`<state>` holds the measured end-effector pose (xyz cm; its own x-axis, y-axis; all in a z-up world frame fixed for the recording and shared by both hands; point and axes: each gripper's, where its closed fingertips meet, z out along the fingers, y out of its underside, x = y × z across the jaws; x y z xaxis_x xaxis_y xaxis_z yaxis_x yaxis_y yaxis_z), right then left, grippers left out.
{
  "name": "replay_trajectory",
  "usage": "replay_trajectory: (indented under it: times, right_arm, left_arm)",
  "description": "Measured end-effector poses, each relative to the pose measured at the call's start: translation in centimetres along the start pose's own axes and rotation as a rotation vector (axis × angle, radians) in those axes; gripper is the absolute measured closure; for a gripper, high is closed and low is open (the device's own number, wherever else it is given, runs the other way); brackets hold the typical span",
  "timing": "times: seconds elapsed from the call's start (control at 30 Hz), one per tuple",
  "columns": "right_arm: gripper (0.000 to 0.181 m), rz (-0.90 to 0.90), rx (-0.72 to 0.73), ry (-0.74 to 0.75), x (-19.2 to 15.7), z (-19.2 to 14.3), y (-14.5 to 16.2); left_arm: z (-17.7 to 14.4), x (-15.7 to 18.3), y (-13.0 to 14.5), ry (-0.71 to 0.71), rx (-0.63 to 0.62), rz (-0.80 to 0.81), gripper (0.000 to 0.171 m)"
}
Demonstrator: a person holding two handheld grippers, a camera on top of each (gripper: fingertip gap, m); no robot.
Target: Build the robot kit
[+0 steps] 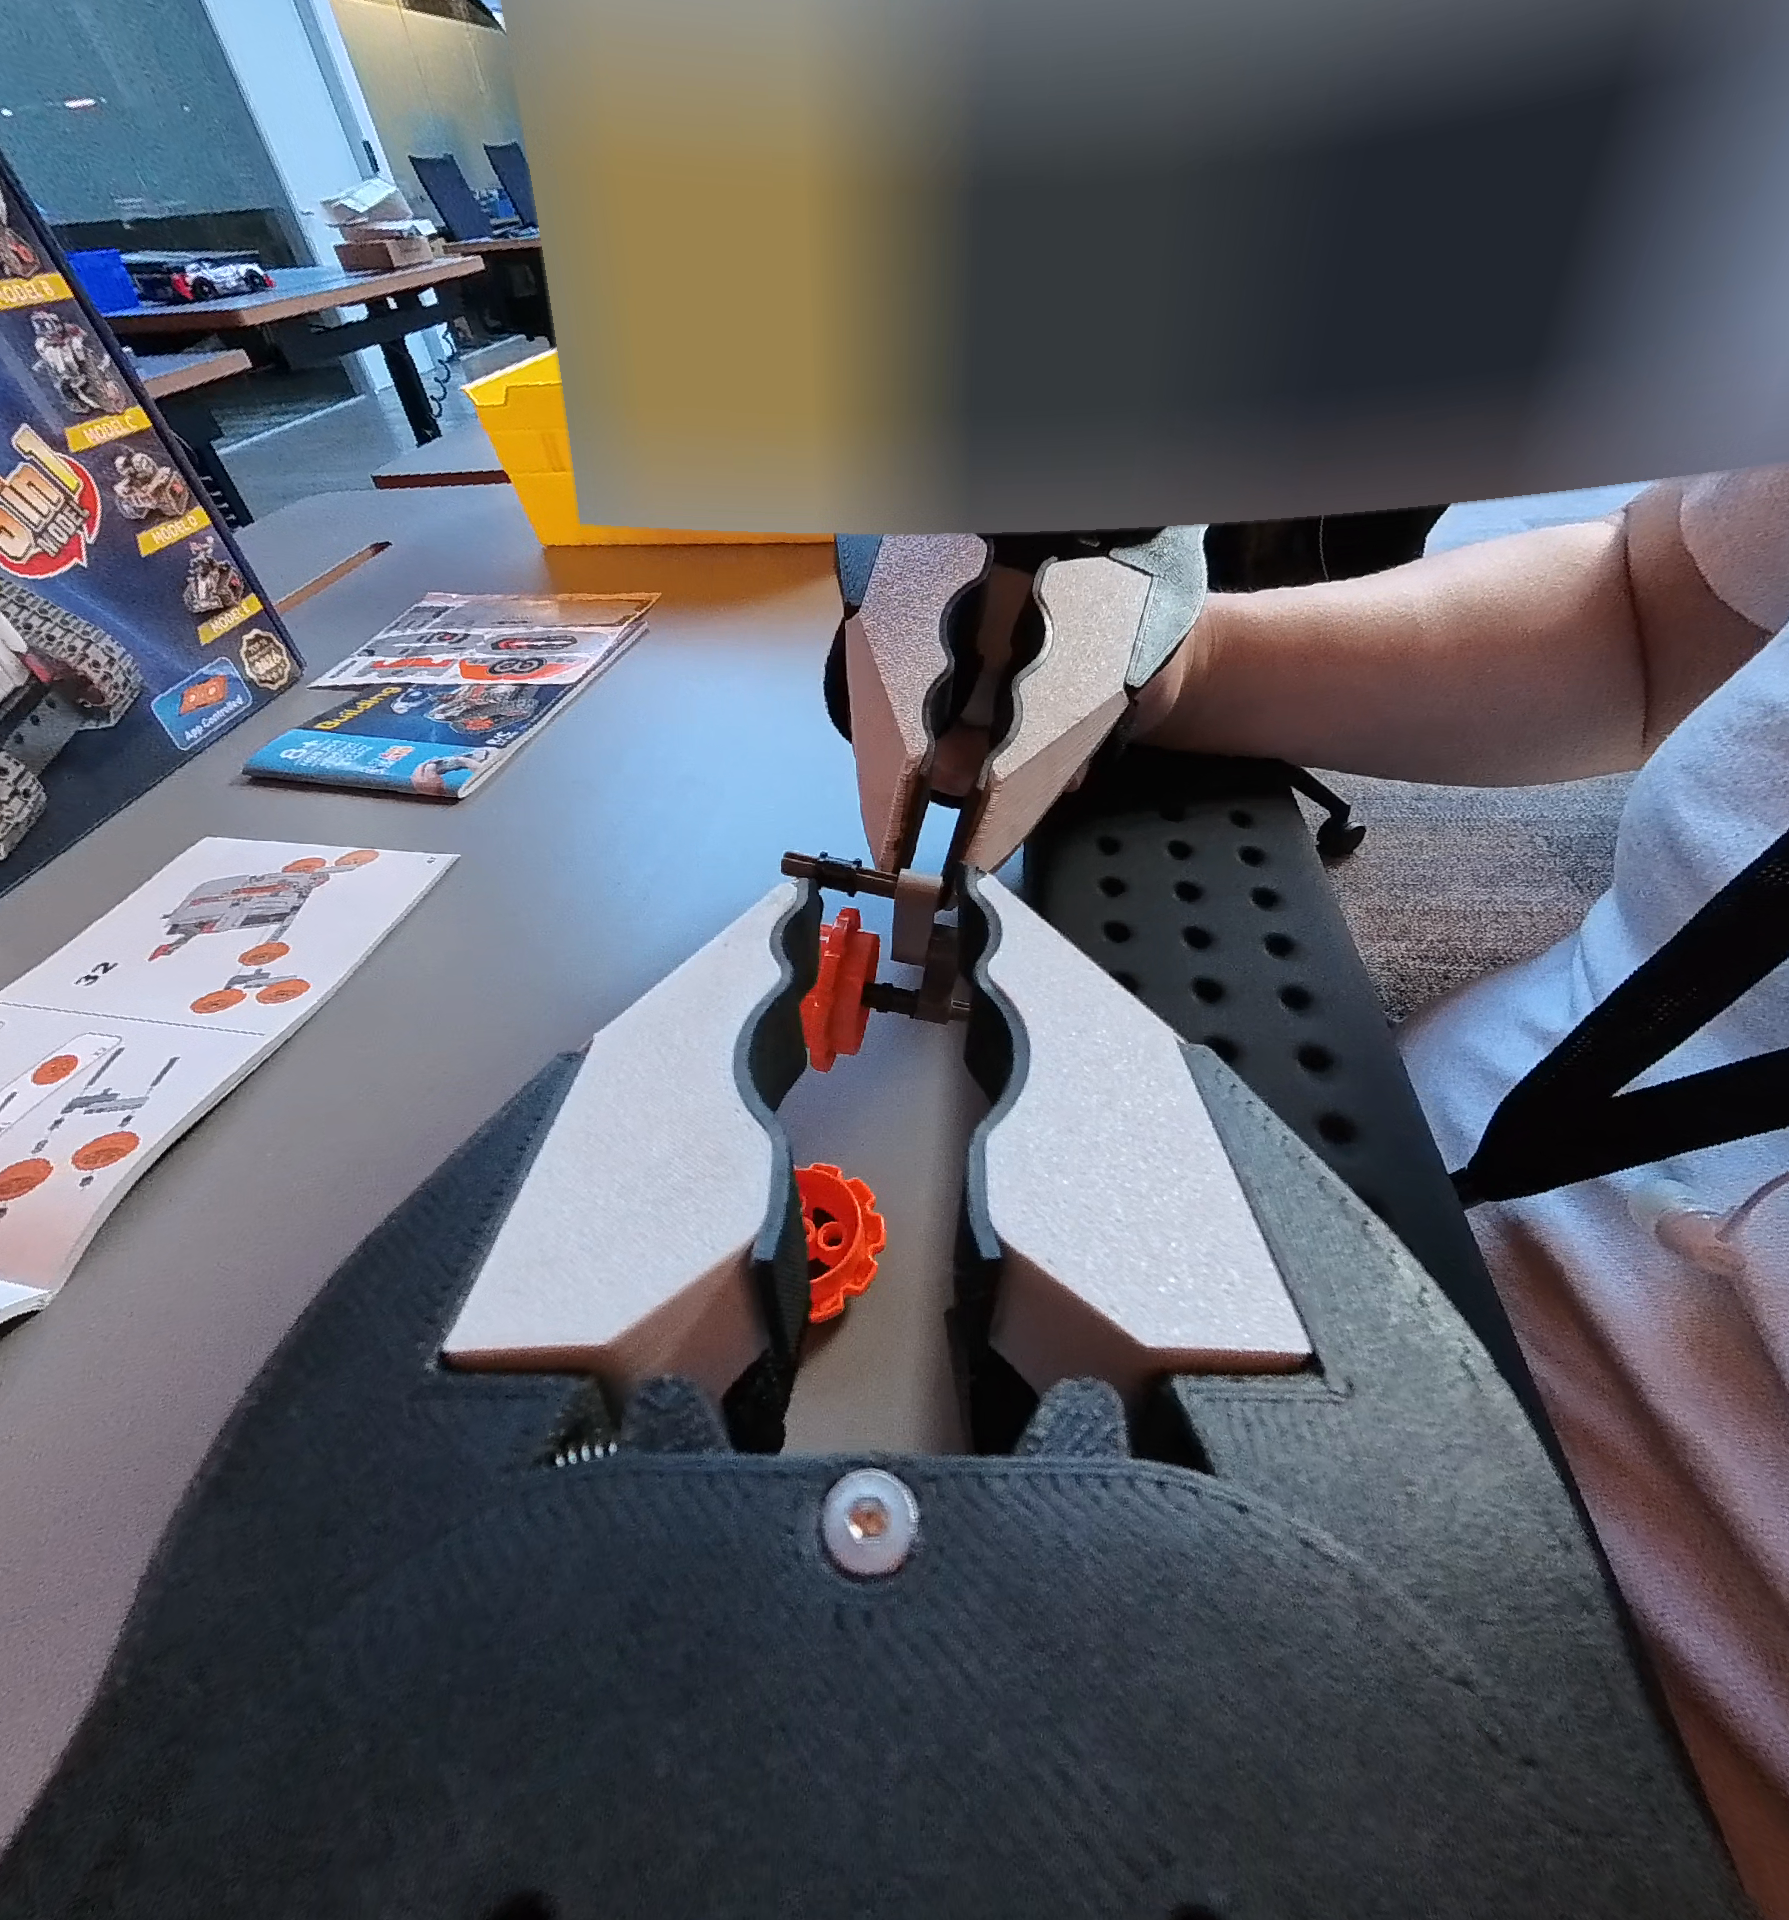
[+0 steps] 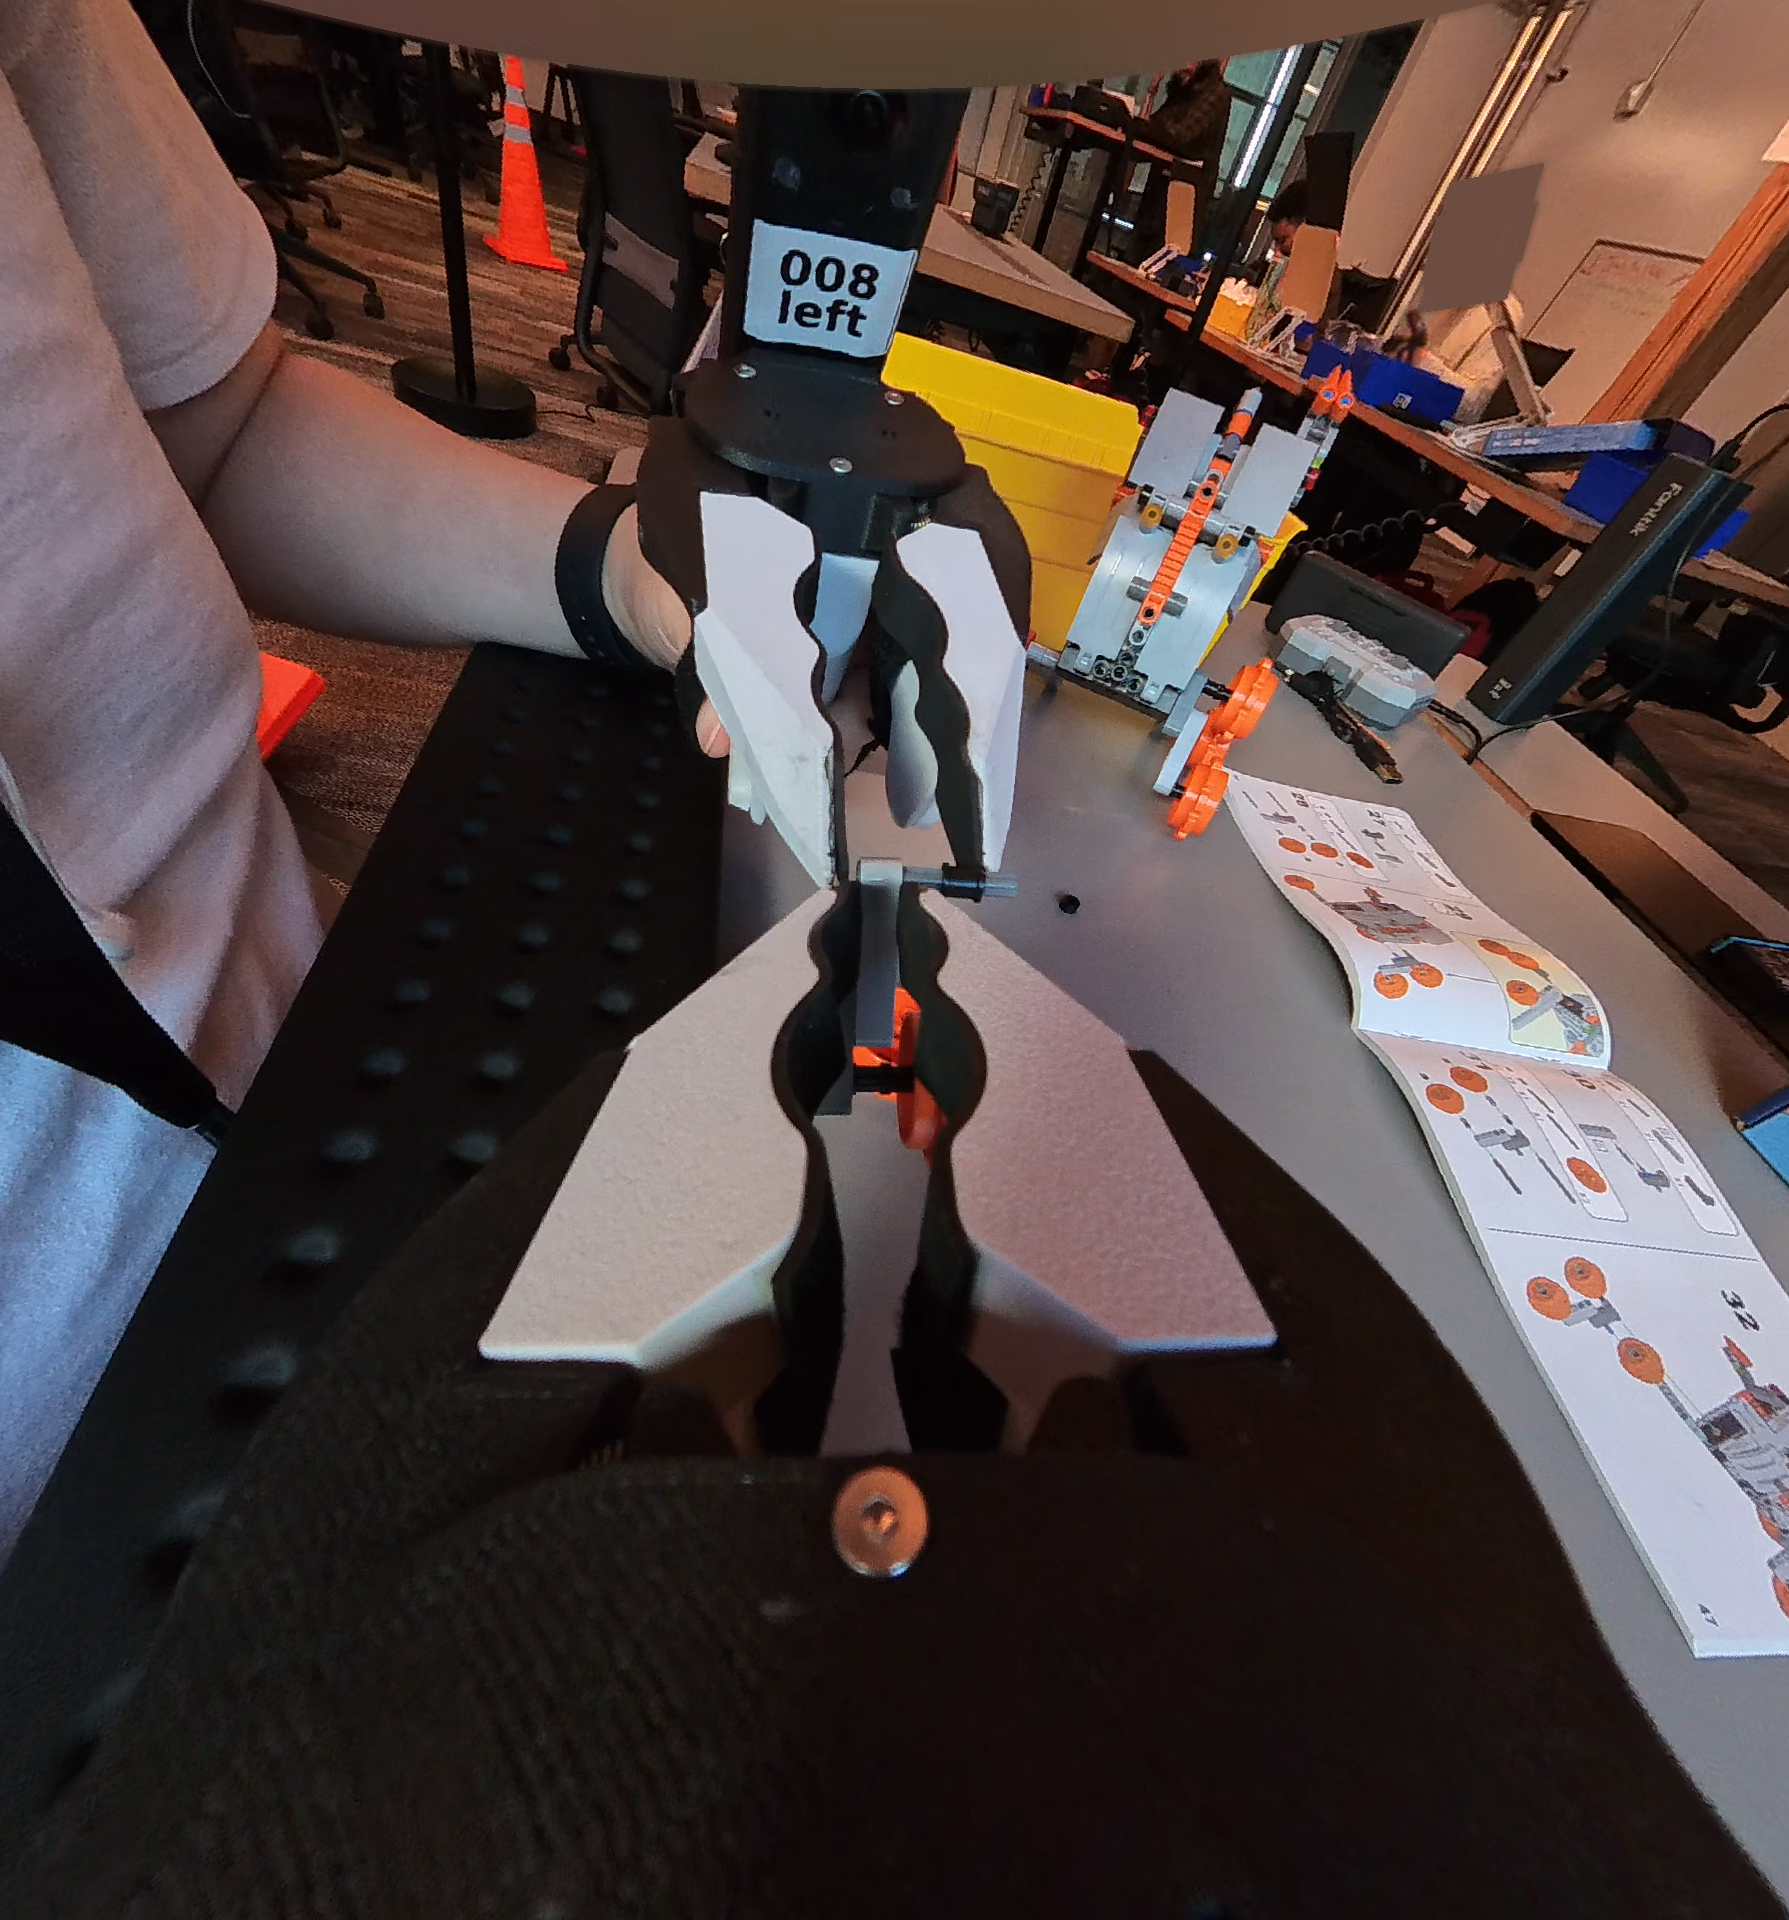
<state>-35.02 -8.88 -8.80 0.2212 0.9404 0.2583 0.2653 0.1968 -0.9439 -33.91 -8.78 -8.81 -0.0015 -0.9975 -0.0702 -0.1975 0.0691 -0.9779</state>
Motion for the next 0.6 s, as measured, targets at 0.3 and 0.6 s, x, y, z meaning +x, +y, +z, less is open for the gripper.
replay_trajectory:
  times: [0.3,0.6]
  right_arm:
    - [0.176,-0.005,0.001,-0.002,-0.04,-0.04,-0.05]
    - [0.176,-0.003,0.005,-0.005,-0.04,-0.08,-0.13]
  left_arm:
    - [0.01,0.06,-0.06,-0.003,0.001,0.008,0.146]
    - [0.00,0.09,-0.18,-0.008,0.004,0.015,0.147]
